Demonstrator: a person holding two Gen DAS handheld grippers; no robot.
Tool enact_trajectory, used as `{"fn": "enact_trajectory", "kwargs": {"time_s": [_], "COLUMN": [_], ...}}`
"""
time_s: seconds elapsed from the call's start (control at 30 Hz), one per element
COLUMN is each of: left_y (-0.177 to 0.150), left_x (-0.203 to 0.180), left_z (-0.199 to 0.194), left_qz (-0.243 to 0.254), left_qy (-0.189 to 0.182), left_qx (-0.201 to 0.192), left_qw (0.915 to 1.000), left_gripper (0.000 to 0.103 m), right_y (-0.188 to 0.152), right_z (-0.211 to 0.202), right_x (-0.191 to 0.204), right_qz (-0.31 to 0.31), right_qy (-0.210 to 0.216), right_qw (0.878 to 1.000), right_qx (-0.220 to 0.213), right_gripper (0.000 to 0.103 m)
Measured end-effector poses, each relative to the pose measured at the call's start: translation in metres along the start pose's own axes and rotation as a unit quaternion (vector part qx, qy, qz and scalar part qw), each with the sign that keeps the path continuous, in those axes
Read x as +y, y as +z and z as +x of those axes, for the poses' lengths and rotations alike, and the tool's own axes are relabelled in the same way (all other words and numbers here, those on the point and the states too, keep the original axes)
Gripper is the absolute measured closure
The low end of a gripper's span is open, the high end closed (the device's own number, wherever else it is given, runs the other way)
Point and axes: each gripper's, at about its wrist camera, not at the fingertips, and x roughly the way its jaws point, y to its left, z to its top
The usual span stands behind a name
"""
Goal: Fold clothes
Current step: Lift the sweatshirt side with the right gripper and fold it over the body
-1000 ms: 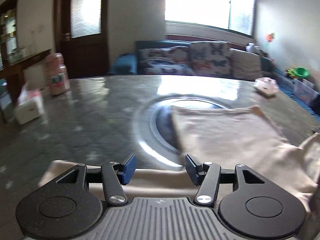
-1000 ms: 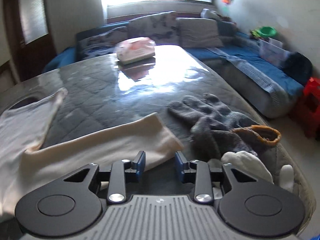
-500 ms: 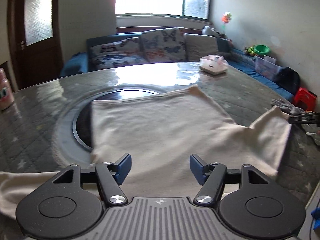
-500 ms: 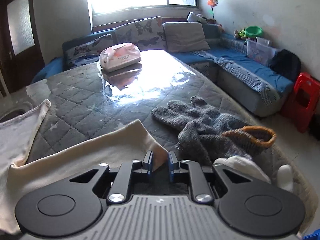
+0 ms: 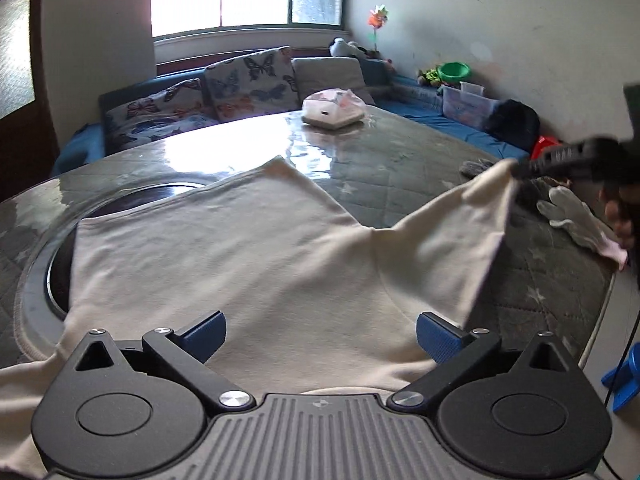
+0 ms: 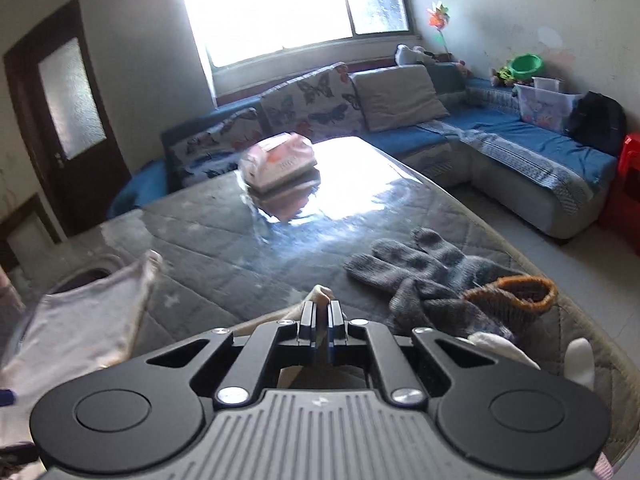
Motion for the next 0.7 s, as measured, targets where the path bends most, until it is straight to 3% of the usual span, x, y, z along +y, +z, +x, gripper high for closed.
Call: {"fn": "enact_trajectory", "kwargs": {"time_s": [0.37,0.53,0.7], "left_y": [-0.005,-0.012,-0.029], "left_x": [-0.001,0.030,0.070], "left_z": [-0.003,-0.033,-0.063], "left_qz": [0.016,-0.024,-0.065], "left_qy": [0.009,0.026,0.061], "left_qx": [-0.012,-0.037,-0.055], "left_qw": [0.9998,0.9987,0.9945], "left_gripper": [0.000,0.000,0.000], "right_y": [0.046,0.055,0.039], "right_z": [-0.050,-0.061,-0.046], "right_x": [0.074,0.145,0.213], "right_qz": [-0.046,-0.112,-0.160], "right_qy": [0.114,0.185,0.242], "right_qw": [0.991,0.975,0.957], "right_qx": [-0.045,-0.044,-0.009], "right_gripper": [0.099,0.099,0.099]}}
